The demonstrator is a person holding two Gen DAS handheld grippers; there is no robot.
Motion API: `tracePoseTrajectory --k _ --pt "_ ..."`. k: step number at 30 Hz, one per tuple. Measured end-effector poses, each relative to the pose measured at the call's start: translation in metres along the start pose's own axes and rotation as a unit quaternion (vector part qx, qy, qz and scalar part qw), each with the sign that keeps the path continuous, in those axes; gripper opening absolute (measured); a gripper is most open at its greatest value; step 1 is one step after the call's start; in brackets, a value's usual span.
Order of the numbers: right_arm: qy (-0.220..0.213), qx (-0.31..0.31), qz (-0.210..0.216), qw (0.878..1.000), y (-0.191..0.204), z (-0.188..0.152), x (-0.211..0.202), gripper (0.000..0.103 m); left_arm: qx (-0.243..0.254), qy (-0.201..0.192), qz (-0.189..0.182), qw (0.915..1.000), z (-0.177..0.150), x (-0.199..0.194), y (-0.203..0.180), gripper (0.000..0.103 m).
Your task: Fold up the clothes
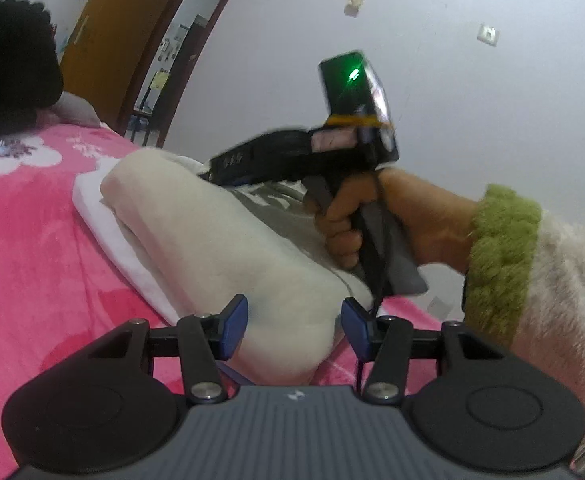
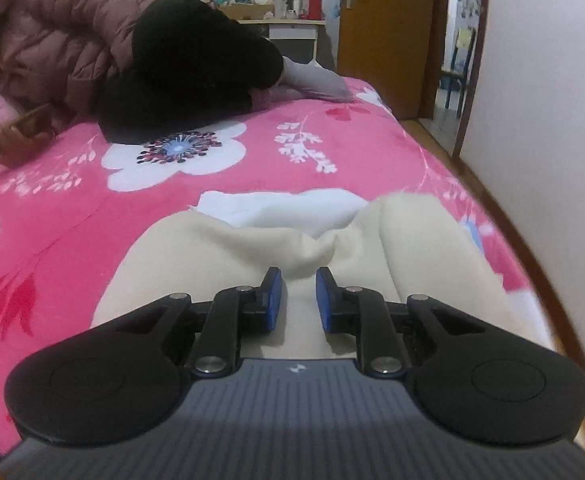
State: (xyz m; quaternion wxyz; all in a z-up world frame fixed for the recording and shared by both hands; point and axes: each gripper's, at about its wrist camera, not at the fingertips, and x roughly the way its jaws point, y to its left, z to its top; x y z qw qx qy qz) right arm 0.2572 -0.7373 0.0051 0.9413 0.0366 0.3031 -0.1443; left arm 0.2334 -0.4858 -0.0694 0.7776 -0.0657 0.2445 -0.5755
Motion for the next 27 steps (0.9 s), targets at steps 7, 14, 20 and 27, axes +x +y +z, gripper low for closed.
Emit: tracePoseTrajectory --k 7,14,20,27 --pt "-0.04 -0.016 0.088 0.995 0.015 0.025 -0.011 0.017 -0.006 -0.002 0.002 1.0 -0.006 -0.005 -0.004 0.052" --pt "0.006 -0.02 0.062 0.998 0.025 0.014 0.026 0.016 -0.029 -0.011 -0.01 0.9995 -0.008 -0.01 0.0 0.052" --pt "-0.103 0.023 0.015 0.994 -0.032 0.003 -0.099 0.017 -0.034 -0.012 -0.014 0.9993 -0.006 -0.008 0.003 0.053" --pt "-0.072 0.031 -0.002 0.997 -0.07 -0.046 -0.126 0.016 -0.031 -0.012 -0.016 0.9993 -0.004 -0.005 0.006 0.053"
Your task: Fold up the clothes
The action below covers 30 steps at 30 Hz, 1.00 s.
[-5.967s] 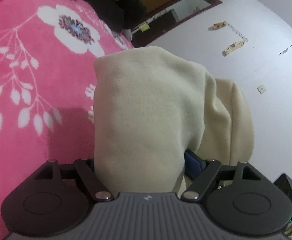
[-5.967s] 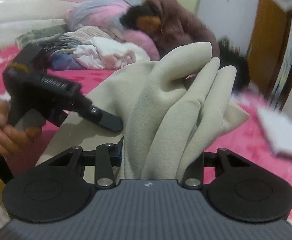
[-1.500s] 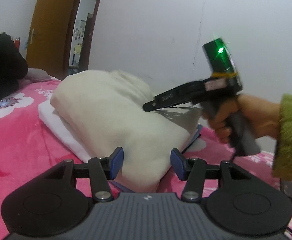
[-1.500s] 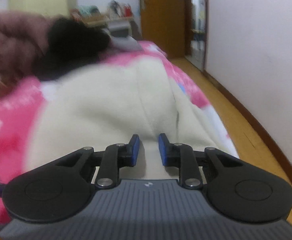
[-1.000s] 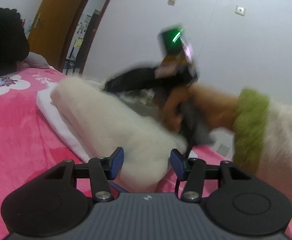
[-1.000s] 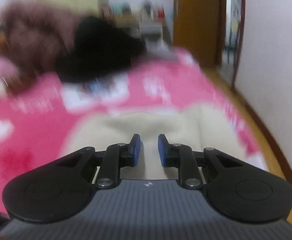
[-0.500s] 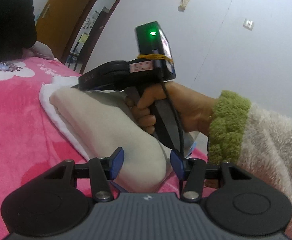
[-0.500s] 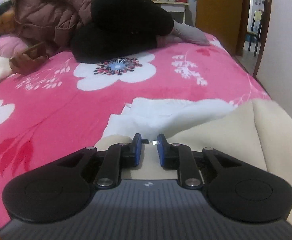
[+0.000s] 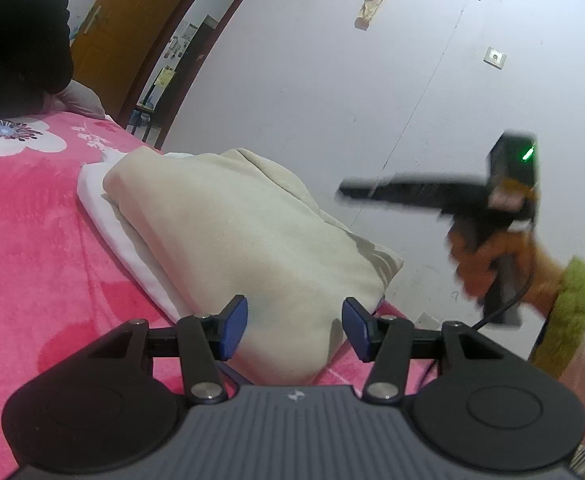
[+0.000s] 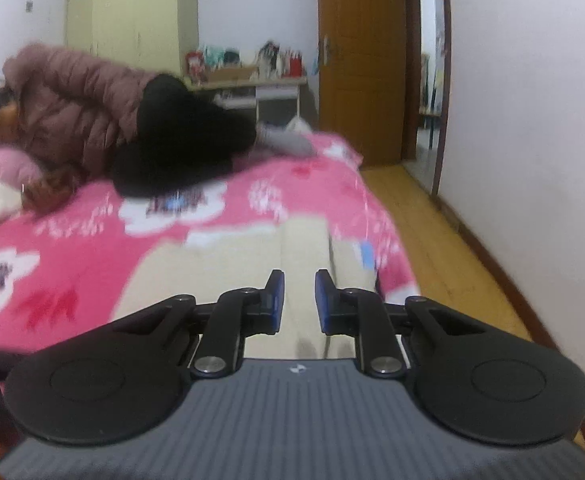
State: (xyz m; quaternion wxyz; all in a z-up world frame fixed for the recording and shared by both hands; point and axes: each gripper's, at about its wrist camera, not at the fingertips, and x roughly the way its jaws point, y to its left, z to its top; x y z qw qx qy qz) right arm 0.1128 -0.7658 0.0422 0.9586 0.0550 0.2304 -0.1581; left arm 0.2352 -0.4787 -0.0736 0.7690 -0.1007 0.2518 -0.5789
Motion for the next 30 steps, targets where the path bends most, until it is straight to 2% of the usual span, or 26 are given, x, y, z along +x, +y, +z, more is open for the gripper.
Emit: tracePoseTrajectory --k 3,5,7,9,14,16,18,20,25,29,30 --pt "0.061 0.0 -0.03 0.998 -0.002 -0.038 0.043 0.017 0.0 0.0 -0.004 1.0 0.0 0.0 0.001 0.053" --pt "0.036 0.04 -0.034 0.998 -0.005 -0.048 0.049 0.017 -0.002 0.0 -0.004 1.0 0.001 0.001 0.002 0.053" --pt "0.026 0.059 -0.031 0.997 -0.008 -0.042 0.04 0.017 -0.005 0.0 -0.005 1.0 0.001 0.002 0.003 0.053" --pt "0.011 0.046 -0.047 0.998 -0.003 -0.031 0.031 0.016 -0.006 0.001 -0.006 1.0 0.001 0.002 0.004 0.053" --pt "-0.028 0.007 -0.044 0.999 0.015 0.017 0.049 0.015 -0.009 0.0 -0.008 0.9999 0.001 0.003 0.005 0.053" --pt "-0.022 0.002 -0.057 0.998 0.015 0.027 0.074 0.015 -0.012 -0.001 -0.011 0.9999 0.0 0.003 0.007 0.053" --pt "0.018 0.011 -0.09 0.996 0.009 0.023 0.106 0.015 -0.015 -0.002 -0.013 0.9998 0.0 0.004 0.008 0.053" --pt "0.048 0.026 -0.104 0.993 0.002 0.009 0.126 0.015 -0.018 -0.001 -0.013 0.9998 -0.001 0.004 0.009 0.054" --pt "0.009 0.074 -0.085 0.994 -0.005 0.022 0.105 0.015 -0.027 0.001 -0.012 0.9996 -0.001 0.004 0.012 0.054" --pt "-0.016 0.088 -0.075 0.993 -0.004 0.037 0.11 0.015 -0.028 0.0 -0.013 0.9995 -0.003 0.004 0.013 0.055" --pt "0.017 0.077 -0.095 0.992 -0.002 0.032 0.124 0.015 -0.031 0.0 -0.014 0.9994 -0.003 0.004 0.014 0.054"
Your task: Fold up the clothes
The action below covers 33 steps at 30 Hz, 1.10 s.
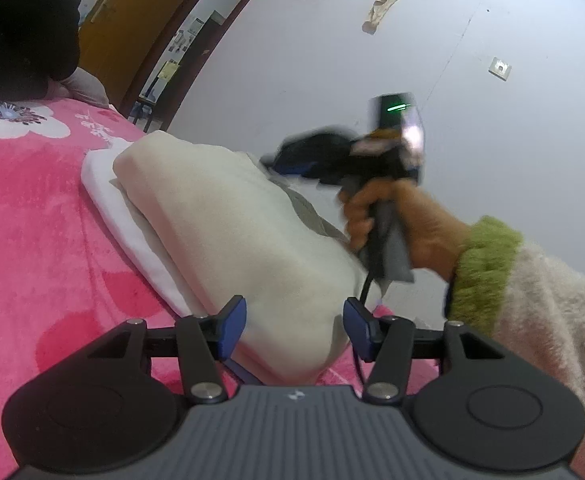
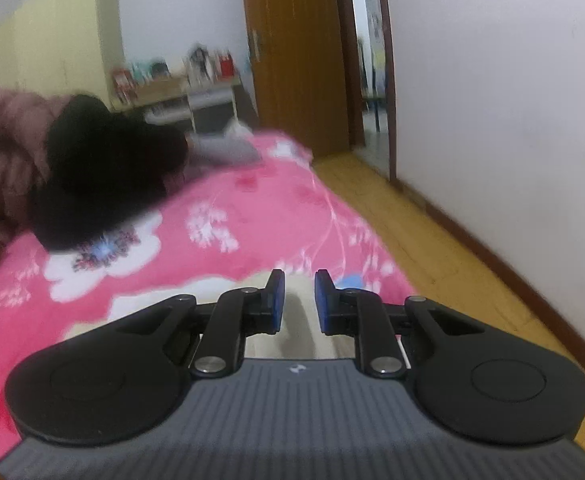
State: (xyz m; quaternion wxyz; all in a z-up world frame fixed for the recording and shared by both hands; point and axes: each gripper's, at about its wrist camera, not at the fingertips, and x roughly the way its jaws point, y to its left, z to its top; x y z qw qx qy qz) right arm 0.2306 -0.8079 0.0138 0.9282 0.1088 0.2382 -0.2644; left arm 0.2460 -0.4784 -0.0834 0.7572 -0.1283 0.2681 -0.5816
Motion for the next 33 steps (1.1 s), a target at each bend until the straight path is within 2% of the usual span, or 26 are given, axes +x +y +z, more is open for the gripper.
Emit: tracePoseTrajectory --k 1,3,5,8,11,15,18,20,22,23,26,29,31,32,33 --pt "0.032 -0.016 -0.024 0.999 0.004 -0.005 0.014 0.016 -0.004 0.0 -0.002 1.0 0.0 0.0 0.001 0.054" --pt "0.041 -0.04 -0.057 0.997 0.009 -0.012 0.014 0.016 -0.012 0.0 -0.003 0.9999 0.0 0.0 0.004 0.055" --pt "0.006 -0.018 -0.042 0.999 0.0 -0.01 -0.017 0.015 -0.015 0.0 -0.003 0.9999 0.0 0.0 0.005 0.055" --pt "-0.034 -0.005 -0.076 0.997 -0.024 -0.013 -0.077 0.016 -0.012 0.0 -0.002 0.9999 0.001 0.001 0.004 0.055" --pt "-0.042 -0.013 -0.067 0.997 -0.034 -0.024 -0.128 0.015 -0.012 0.0 -0.002 0.9999 0.001 0.001 0.004 0.055" --pt "-0.012 -0.029 -0.038 0.999 -0.028 -0.054 -0.157 0.015 -0.019 0.0 0.004 0.9998 0.002 0.002 0.006 0.055" --pt "0.069 -0.043 -0.076 0.994 -0.026 -0.085 -0.124 0.015 -0.042 0.0 0.003 0.9991 0.006 -0.001 0.013 0.058" --pt "0.062 -0.008 -0.09 0.994 -0.031 -0.091 -0.129 0.015 -0.047 -0.011 -0.006 0.9988 0.015 -0.013 0.014 0.058" --pt "0.037 0.041 -0.07 0.996 -0.031 -0.085 -0.16 0.015 -0.019 -0.038 -0.012 0.999 0.025 -0.033 0.006 0.065" --pt "0.02 0.043 -0.051 0.998 -0.025 -0.083 -0.18 0.015 0.009 -0.045 -0.007 0.9989 0.029 -0.041 -0.003 0.065" --pt "-0.006 -0.009 -0.024 1.0 0.006 -0.086 -0.227 0.016 0.121 -0.025 0.023 0.9921 0.028 -0.039 -0.039 0.065" --pt "0.011 -0.051 0.001 0.999 0.031 -0.1 -0.232 0.016 0.235 0.03 0.053 0.9701 0.009 -0.014 -0.071 0.063" --pt "0.016 -0.087 -0.009 0.996 0.043 -0.111 -0.219 0.016 0.278 0.072 0.076 0.9548 -0.005 0.007 -0.079 0.058" --pt "0.021 -0.097 -0.016 0.995 0.044 -0.115 -0.206 0.016 0.29 0.085 0.085 0.9496 -0.01 0.013 -0.08 0.058" --pt "0.03 -0.099 -0.024 0.994 0.044 -0.121 -0.19 0.016 0.29 0.09 0.089 0.9485 -0.012 0.016 -0.079 0.058"
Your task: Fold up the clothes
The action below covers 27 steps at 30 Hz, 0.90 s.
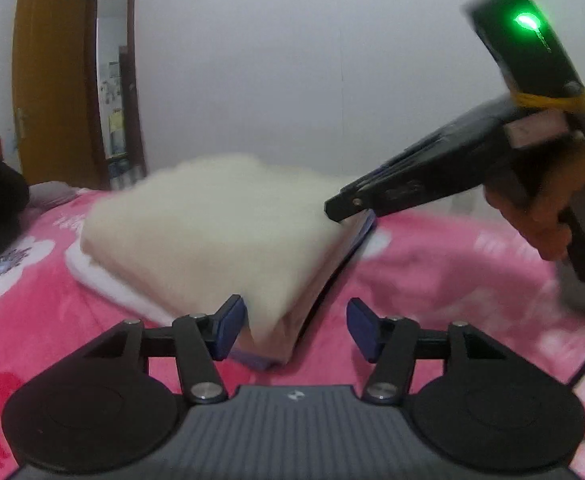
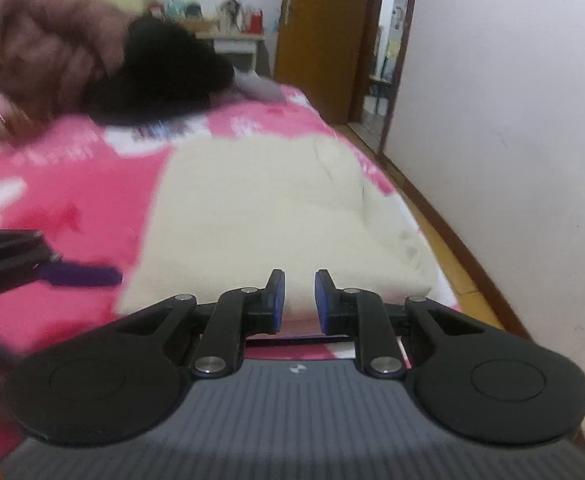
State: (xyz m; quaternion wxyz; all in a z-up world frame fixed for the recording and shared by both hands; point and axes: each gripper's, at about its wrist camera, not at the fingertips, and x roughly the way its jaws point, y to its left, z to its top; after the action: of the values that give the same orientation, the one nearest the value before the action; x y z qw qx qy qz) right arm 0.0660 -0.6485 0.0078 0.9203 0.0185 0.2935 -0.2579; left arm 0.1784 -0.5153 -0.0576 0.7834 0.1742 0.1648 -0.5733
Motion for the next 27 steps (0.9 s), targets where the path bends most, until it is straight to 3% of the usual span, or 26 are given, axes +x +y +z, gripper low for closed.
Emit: tracePoseTrajectory --k 2,4,7,10,15,18,23,27 --pt "0.016 0.007 -0.003 1.0 -0.002 -0.009 0.029 0.015 -0.006 0.012 0.004 0.9999 -0.003 0.005 0.002 0.058" --pt "0.005 0.02 -0.003 1.0 -0.005 -0.011 0.033 0.015 -0.039 0.026 -0.001 0.9989 -0.003 0.002 0.014 0.055" --pt "-0.001 0.05 -0.004 0.999 -0.012 -0.008 0.014 0.016 -0.068 0.019 0.007 0.9975 -0.011 -0.019 0.024 0.054" --pt "-0.015 0.091 0.022 0.995 -0.025 -0.016 -0.019 0.016 -0.076 0.005 0.02 0.9969 -0.011 -0.027 0.028 0.056" --pt "-0.028 0.161 0.043 0.986 -0.026 -0.03 -0.023 0.016 -0.056 0.006 0.042 0.9975 -0.004 -0.01 0.011 0.058" --pt "-0.04 0.219 0.042 0.974 -0.022 -0.032 0.001 0.016 -0.045 0.019 0.084 0.9953 -0.002 0.006 0.006 0.055" --pt "-0.051 0.324 0.068 0.942 -0.026 -0.054 0.026 0.016 -0.078 0.002 0.085 0.9934 -0.007 -0.001 0.016 0.053" --pt "-0.059 0.352 0.076 0.931 -0.03 -0.062 0.038 0.017 -0.071 0.004 0.084 0.9939 -0.007 0.002 0.015 0.052"
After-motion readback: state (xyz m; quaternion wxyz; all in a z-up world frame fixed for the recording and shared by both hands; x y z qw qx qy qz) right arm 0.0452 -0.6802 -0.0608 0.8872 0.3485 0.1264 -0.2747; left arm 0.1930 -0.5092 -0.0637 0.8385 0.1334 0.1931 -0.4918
